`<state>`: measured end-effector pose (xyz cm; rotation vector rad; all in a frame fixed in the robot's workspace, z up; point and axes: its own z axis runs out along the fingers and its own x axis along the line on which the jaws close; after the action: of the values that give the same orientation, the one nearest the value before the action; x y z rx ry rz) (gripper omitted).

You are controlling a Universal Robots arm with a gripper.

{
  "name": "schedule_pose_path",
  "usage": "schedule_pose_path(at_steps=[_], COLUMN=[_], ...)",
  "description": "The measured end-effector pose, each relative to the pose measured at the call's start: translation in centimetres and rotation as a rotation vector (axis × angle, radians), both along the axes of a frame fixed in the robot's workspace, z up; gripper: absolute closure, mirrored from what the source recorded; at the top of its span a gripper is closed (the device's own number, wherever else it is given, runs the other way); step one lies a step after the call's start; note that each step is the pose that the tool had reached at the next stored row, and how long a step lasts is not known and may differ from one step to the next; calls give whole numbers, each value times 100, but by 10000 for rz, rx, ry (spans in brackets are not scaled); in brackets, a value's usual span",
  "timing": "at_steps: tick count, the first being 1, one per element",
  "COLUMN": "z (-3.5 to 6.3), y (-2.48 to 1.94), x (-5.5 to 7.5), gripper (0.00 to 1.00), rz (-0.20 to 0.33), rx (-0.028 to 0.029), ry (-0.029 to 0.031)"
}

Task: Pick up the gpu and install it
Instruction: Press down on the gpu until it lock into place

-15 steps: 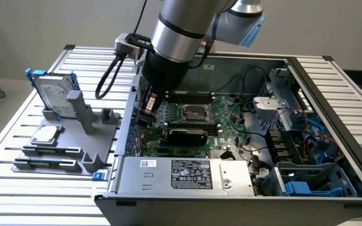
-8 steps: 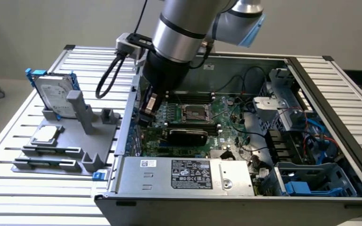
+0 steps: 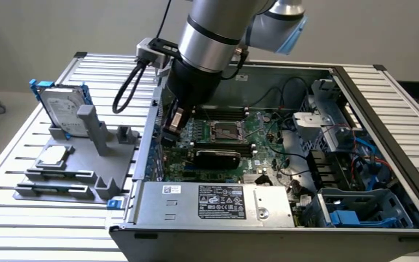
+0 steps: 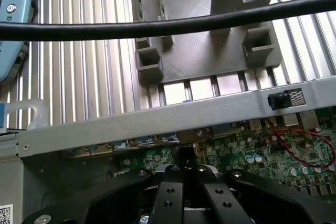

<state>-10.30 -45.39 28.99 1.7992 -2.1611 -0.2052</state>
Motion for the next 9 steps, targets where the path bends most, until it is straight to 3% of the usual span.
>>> schedule_pose_path(at_steps=[9], z=[0], y=[20], x=[1], gripper=[89], rz=[-564], rx=[0], ry=[0])
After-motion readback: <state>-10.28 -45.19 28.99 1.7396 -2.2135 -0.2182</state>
